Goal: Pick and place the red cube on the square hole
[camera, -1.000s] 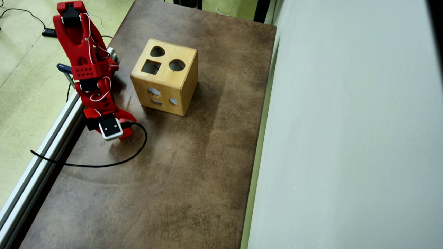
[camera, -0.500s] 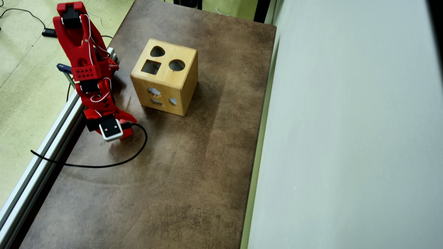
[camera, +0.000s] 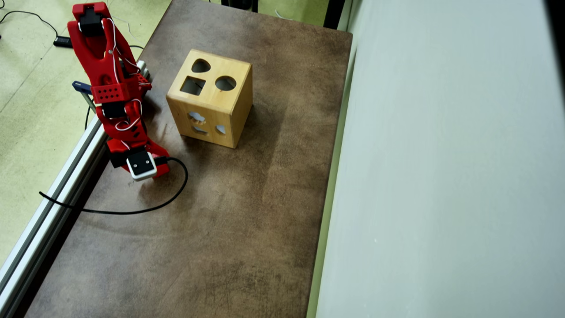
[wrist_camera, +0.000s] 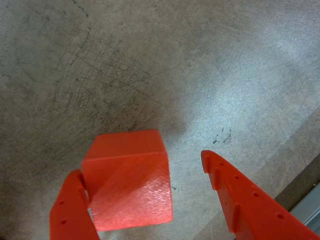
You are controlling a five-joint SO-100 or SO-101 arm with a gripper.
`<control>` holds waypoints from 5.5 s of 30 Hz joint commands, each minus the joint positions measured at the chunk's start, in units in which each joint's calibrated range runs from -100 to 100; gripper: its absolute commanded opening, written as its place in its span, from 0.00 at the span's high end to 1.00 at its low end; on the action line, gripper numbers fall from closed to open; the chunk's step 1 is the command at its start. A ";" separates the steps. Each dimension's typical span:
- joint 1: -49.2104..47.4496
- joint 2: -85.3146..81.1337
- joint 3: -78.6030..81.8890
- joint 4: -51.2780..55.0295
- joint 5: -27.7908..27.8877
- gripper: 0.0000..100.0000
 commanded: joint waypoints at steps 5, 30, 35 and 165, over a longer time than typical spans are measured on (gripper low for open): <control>-0.21 -1.41 -1.74 0.10 -0.20 0.69; 0.09 -0.56 -1.65 0.18 -0.24 0.90; 0.61 -1.49 -1.65 0.26 -0.68 0.94; -45.08 -23.07 -49.86 66.05 -7.57 0.98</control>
